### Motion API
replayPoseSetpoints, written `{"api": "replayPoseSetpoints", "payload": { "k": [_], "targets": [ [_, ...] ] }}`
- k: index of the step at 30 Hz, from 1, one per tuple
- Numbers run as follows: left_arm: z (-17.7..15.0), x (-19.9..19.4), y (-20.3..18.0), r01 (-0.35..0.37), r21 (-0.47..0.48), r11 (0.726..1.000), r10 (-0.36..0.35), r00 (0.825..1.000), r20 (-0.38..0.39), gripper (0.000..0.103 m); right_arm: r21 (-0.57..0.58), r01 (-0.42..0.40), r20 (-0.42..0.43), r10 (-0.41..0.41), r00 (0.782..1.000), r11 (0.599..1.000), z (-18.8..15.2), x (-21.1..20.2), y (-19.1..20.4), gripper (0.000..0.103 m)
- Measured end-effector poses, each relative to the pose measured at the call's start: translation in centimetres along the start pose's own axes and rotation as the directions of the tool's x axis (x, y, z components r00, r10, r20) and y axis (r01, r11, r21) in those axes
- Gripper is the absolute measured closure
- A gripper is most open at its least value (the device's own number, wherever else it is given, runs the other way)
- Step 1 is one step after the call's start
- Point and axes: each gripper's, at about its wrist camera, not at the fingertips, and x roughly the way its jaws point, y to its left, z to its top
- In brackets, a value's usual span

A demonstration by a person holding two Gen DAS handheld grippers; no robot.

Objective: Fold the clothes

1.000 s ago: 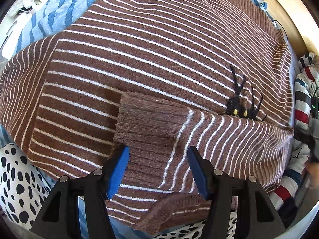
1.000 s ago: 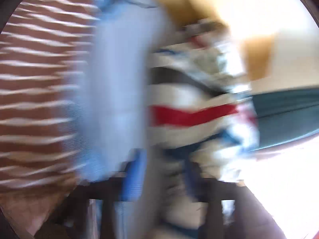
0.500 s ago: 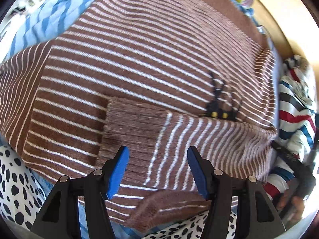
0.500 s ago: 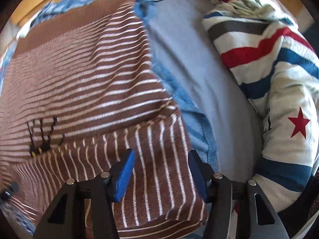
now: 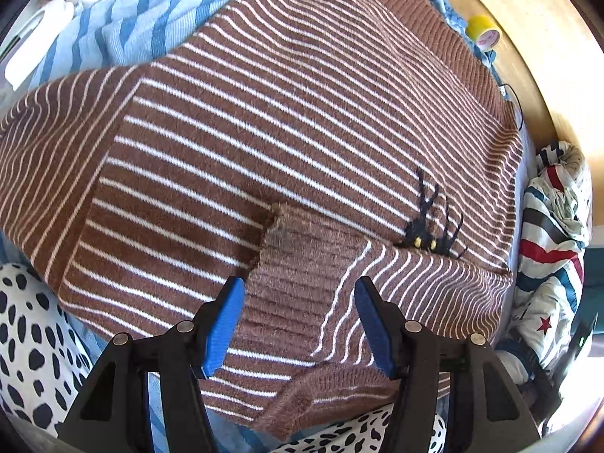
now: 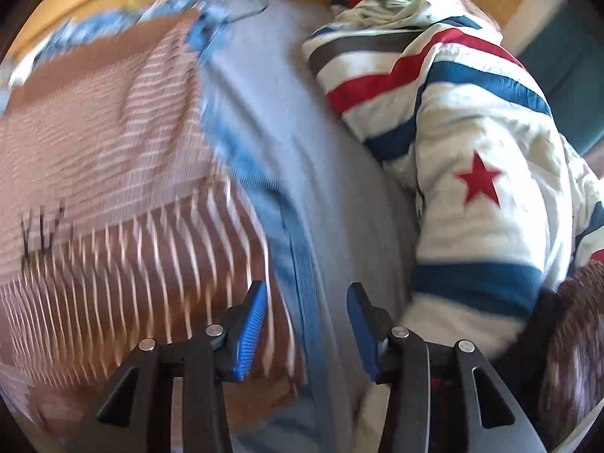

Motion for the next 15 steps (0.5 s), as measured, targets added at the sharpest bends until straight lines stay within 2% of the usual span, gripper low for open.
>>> {"api": "replayPoseSetpoints", "payload": {
  "k": [3, 5, 8, 10, 12, 13, 14, 15],
  "targets": [
    [-0.4, 0.4, 0.3, 0.003, 0.01, 1.0, -0.002, 1.0, -0.021, 0.041, -0.137, 0.097, -0.037, -0.103, 0.994, 0.986, -2.5, 1.3, 0.8, 0.053],
    [-1.0, 0.5, 0.3, 0.009, 0.015, 1.0, -0.009, 1.0, -0.028, 0.041, -0.186, 0.12, -0.038, -0.129, 0.991, 0.975, -3.7, 2.1, 1.5, 0.053],
    [-1.6, 0.8, -0.5, 0.005, 0.027, 1.0, -0.004, 1.0, -0.03, 0.041, -0.253, 0.176, 0.007, -0.18, 0.984, 0.951, -4.4, 3.1, 3.0, 0.053],
    [-2.7, 1.4, -2.7, 0.012, 0.028, 1.0, -0.011, 0.999, -0.037, 0.041, -0.316, 0.232, 0.046, -0.23, 0.972, 0.92, -4.6, 3.4, 4.3, 0.053],
    [-3.0, 1.6, -3.1, 0.007, 0.027, 1.0, -0.006, 0.999, -0.04, 0.041, -0.299, 0.356, 0.106, -0.34, 0.935, 0.885, -4.6, 3.6, 3.8, 0.052],
    [-2.9, 1.8, -3.1, -0.007, 0.022, 1.0, 0.008, 0.999, -0.043, 0.041, -0.278, 0.396, 0.119, -0.377, 0.918, 0.875, -4.5, 3.7, 3.3, 0.047],
    [-2.6, 2.1, -3.1, -0.025, 0.016, 1.0, 0.026, 0.999, -0.046, 0.041, -0.215, 0.358, 0.073, -0.351, 0.934, 0.908, -4.0, 4.0, 2.0, 0.04],
    [-2.5, 2.4, -2.7, -0.047, 0.006, 0.999, 0.047, 0.998, -0.05, 0.041, -0.165, 0.331, 0.038, -0.329, 0.943, 0.929, -3.7, 4.2, 0.9, 0.04]
  ]
}}
